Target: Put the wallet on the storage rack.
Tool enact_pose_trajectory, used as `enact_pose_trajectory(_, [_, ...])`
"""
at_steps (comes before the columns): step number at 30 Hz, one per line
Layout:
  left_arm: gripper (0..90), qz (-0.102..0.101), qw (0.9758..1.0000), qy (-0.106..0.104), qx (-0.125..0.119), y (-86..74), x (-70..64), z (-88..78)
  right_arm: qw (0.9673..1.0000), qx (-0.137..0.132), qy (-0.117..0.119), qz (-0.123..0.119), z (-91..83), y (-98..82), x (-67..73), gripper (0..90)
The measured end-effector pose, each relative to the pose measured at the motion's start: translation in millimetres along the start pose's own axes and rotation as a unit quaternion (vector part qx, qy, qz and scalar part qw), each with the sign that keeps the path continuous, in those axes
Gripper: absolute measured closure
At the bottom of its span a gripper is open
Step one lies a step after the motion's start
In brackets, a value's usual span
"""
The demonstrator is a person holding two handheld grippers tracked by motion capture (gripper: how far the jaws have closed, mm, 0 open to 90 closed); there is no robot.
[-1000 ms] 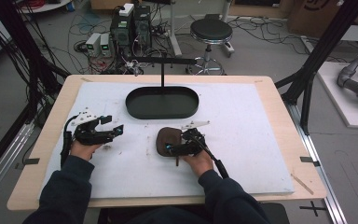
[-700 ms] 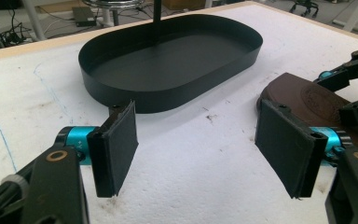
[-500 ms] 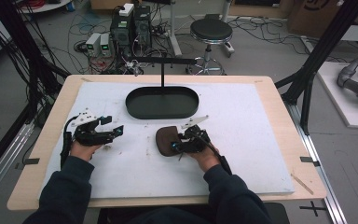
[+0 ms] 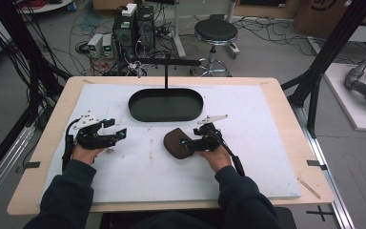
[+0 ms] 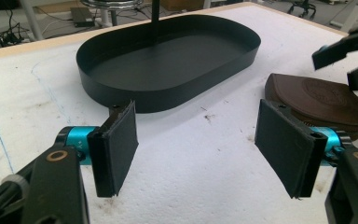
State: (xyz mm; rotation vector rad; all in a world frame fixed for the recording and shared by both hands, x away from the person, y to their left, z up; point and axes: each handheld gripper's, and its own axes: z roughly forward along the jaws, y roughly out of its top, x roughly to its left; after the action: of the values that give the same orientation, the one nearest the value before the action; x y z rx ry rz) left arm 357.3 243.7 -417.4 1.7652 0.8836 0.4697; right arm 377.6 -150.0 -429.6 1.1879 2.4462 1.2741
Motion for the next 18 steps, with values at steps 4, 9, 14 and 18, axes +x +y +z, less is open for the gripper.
enact_pose_trajectory(4, [29.7, 0.002, 1.0000, 0.002, 0.000, 0.1, 0.5, -0.8, 0.9996, 0.025, 0.012, -0.004, 19.2, -7.4, 5.9, 15.9])
enact_pose_trajectory(9, [29.6, 0.003, 1.0000, 0.000, 0.001, -0.2, -0.2, 0.2, 0.9986, 0.033, 0.041, -0.001, 22.1, -8.0, -3.0, 25.9])
enact_pose_trajectory(14, [29.7, 0.003, 1.0000, 0.000, 0.001, 0.0, 0.1, 0.1, 0.9982, 0.035, 0.023, -0.043, 15.7, -3.7, 6.4, 33.3])
enact_pose_trajectory(18, [29.7, -0.002, 1.0000, 0.001, 0.000, -0.2, 0.6, -0.5, 0.9956, 0.028, -0.007, -0.089, 6.3, 1.8, 13.2, 42.5])
